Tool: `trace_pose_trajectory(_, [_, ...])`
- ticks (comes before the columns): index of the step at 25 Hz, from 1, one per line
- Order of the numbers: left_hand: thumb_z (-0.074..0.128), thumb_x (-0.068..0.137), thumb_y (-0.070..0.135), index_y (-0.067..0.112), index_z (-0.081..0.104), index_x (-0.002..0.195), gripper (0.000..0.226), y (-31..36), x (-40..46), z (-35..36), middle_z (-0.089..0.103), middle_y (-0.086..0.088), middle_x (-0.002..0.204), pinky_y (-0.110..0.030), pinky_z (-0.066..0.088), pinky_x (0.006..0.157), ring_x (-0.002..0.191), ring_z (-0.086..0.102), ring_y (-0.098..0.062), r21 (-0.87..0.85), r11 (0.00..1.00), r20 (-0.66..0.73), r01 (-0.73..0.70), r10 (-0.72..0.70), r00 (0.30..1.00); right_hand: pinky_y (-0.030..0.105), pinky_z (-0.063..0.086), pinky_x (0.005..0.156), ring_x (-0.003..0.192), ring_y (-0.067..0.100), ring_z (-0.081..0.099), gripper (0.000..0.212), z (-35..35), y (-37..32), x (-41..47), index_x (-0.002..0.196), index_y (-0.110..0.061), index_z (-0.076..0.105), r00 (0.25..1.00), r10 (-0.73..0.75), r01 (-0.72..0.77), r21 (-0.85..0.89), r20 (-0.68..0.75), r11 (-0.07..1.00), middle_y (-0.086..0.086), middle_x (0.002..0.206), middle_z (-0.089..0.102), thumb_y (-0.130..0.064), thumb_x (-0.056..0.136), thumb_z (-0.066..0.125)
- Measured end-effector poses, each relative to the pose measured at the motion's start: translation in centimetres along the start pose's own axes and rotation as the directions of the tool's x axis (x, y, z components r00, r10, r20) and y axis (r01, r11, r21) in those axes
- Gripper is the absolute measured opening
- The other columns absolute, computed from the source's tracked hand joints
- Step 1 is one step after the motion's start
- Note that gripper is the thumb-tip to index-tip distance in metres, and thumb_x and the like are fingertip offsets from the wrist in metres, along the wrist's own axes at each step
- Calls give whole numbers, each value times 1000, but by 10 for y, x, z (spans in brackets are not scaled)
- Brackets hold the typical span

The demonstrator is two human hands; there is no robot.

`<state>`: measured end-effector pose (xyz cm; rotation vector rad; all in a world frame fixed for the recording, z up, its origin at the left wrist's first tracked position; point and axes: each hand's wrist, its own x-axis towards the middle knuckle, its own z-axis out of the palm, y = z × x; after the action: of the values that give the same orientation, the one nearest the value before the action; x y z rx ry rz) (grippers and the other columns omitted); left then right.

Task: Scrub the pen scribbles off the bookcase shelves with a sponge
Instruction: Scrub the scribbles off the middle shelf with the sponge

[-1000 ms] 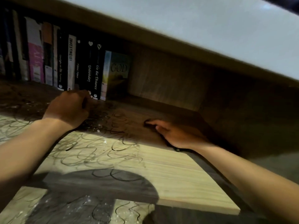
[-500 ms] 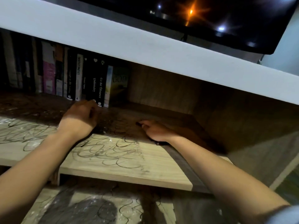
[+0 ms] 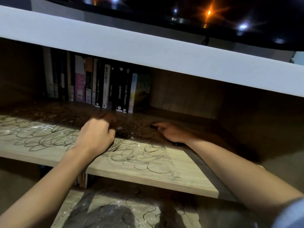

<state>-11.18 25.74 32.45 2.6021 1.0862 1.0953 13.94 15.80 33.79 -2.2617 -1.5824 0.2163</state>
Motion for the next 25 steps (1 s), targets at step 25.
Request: trace_pose_trajectory(25, [59,82,8,16,66,101,22,-20,29,19,66,-20,110,-39,47,83,100,61,-40,-59,998,-25,-31,29,999,41,48,93,114,39,57,37,-36,101,-6,132,-35,52,972,218,-217,21,-93,976,12,131,59,-20,104,34])
